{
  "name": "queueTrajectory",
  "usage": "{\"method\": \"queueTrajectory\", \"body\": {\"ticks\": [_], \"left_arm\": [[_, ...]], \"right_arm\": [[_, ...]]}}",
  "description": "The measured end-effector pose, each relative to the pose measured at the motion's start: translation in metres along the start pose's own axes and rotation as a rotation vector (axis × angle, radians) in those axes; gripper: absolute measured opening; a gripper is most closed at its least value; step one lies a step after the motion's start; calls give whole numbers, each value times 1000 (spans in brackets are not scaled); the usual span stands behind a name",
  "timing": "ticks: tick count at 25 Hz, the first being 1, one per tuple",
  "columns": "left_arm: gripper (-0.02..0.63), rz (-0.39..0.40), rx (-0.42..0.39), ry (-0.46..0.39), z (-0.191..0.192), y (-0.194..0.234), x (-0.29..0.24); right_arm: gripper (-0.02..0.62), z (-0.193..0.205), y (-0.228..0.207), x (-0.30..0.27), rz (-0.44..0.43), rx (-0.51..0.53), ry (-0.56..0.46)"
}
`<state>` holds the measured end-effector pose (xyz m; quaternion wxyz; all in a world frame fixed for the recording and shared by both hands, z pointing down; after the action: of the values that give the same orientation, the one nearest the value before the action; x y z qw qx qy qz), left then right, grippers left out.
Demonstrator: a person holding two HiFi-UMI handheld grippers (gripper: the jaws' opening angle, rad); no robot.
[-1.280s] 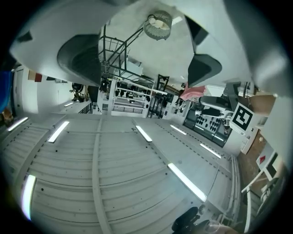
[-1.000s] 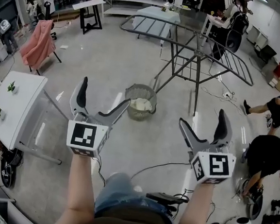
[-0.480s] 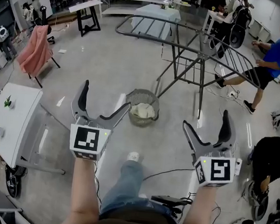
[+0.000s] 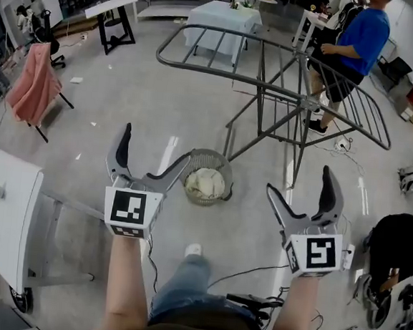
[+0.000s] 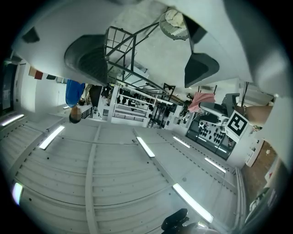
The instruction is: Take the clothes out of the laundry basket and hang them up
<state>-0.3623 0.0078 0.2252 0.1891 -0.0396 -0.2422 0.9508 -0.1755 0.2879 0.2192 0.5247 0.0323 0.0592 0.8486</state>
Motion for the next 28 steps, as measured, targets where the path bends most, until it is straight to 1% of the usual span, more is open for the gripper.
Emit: {"method": "queueTrajectory", "body": {"ticks": [4, 7, 11, 15, 18, 23, 25, 28], "left_arm": [[569, 18, 2, 11, 23, 34, -62], [569, 38, 8, 17, 38, 51, -99], [569, 66, 10, 24, 58, 62, -132], [569, 82, 28, 57, 77, 62, -145], [569, 91, 43, 101, 100, 62, -149], [569, 107, 66, 204, 148, 50, -161], [569, 95, 77, 246, 166, 45, -167], [569, 45, 117, 302, 190, 32, -177]], "right_arm": [[526, 2, -7, -70, 4, 2, 23], [526, 5, -8, -112, 4, 0, 45], [526, 18, -7, -150, -9, 0, 82], [526, 35, -4, -173, -52, -17, 136], [526, 53, 0, -194, -98, -45, 169], [526, 98, -1, -231, -186, -80, 227], [526, 116, -6, -249, -219, -86, 244], [525, 145, -18, -276, -273, -91, 272]]}}
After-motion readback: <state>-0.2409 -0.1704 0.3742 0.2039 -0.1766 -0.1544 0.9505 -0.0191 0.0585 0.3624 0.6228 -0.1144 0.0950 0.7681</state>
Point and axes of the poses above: the fingertips, and each gripper's own axes: x backward along the fingers, y to its left, z out of its underside, the point moved 10 cm from there along x, backward along the fingers, and after that the axes turned 11 degrees about -x, right-handed, at the moved point
